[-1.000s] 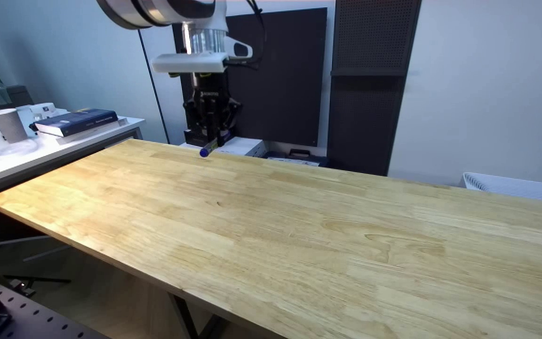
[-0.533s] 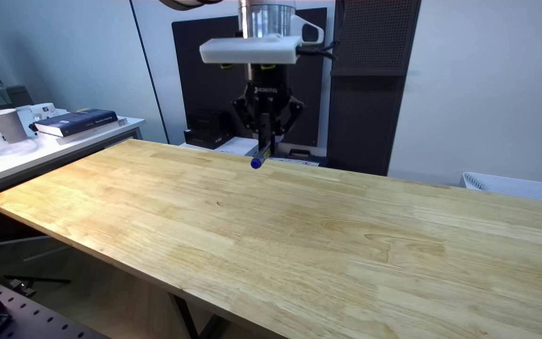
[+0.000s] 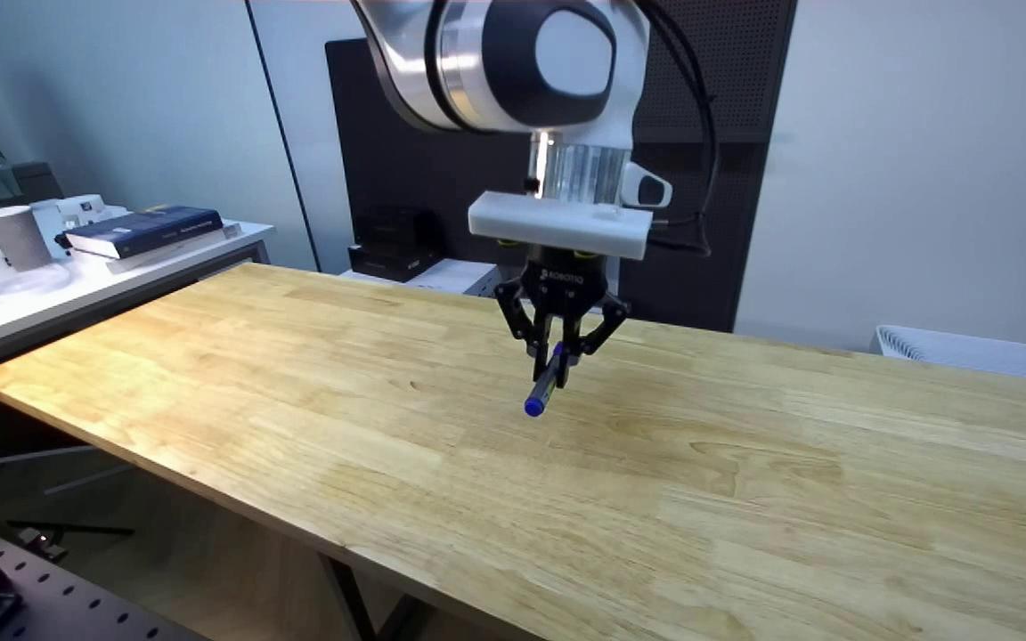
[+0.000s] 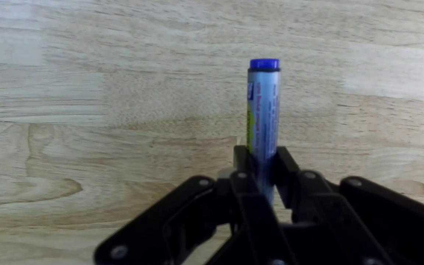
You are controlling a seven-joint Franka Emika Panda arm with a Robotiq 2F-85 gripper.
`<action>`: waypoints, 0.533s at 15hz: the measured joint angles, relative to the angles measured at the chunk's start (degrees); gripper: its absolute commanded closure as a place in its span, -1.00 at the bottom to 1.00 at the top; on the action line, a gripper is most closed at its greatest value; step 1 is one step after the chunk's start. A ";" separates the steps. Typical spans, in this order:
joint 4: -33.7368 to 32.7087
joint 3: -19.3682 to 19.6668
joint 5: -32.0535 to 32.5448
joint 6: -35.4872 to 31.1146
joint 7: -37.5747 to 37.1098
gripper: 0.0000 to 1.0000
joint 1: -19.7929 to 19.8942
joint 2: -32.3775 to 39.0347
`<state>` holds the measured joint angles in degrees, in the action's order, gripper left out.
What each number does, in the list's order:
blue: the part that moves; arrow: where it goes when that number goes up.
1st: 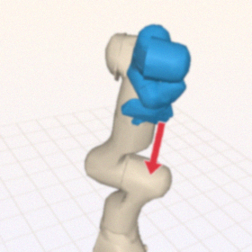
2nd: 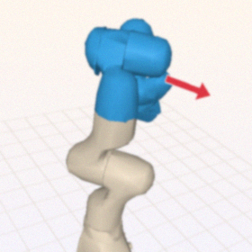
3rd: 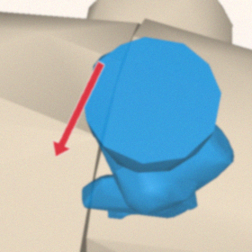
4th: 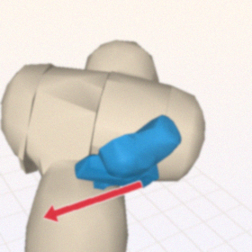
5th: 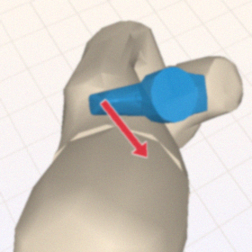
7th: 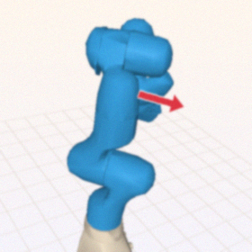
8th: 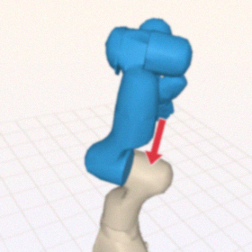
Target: Move the blue marker to the right side of the table
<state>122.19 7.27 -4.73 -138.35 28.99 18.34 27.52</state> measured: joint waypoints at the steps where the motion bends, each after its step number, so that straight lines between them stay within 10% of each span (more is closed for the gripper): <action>1: -1.73 -0.20 0.13 -0.01 0.21 0.90 0.26 2.33; 8: -10.09 1.41 6.46 -6.15 -4.84 0.90 -0.12 13.58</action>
<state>112.09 8.68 1.73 -144.51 24.15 18.23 41.10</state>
